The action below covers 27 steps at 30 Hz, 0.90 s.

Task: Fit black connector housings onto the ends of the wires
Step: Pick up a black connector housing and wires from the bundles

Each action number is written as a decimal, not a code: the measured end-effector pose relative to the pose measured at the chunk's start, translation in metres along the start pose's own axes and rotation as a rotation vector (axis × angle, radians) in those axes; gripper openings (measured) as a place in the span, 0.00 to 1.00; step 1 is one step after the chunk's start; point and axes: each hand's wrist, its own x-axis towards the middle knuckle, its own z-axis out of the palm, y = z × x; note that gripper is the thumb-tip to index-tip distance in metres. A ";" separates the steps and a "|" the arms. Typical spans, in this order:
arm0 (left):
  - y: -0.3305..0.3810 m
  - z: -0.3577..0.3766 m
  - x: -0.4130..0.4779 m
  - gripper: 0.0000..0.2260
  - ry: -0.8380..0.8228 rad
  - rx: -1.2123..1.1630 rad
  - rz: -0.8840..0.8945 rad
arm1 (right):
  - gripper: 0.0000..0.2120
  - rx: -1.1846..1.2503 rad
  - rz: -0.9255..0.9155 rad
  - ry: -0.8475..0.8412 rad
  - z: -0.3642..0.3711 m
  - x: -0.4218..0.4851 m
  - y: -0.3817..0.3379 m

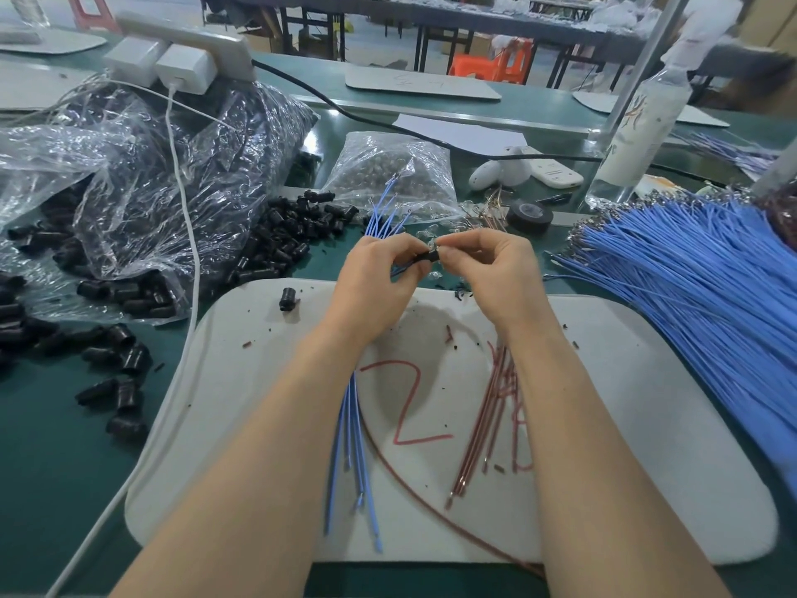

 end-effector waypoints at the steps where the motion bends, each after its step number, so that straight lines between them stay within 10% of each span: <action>1: 0.002 0.000 0.000 0.07 0.002 -0.017 -0.003 | 0.10 0.041 0.009 0.005 0.000 0.000 -0.001; 10: 0.017 -0.012 0.007 0.04 0.119 -0.313 -0.137 | 0.08 0.133 0.097 0.259 -0.025 0.009 -0.014; 17: 0.022 -0.021 0.027 0.01 0.193 -0.618 -0.339 | 0.07 -0.470 0.135 0.043 -0.009 0.017 0.001; 27: 0.008 -0.013 0.029 0.04 0.184 -0.637 -0.422 | 0.07 -0.630 0.063 -0.008 0.005 0.026 0.001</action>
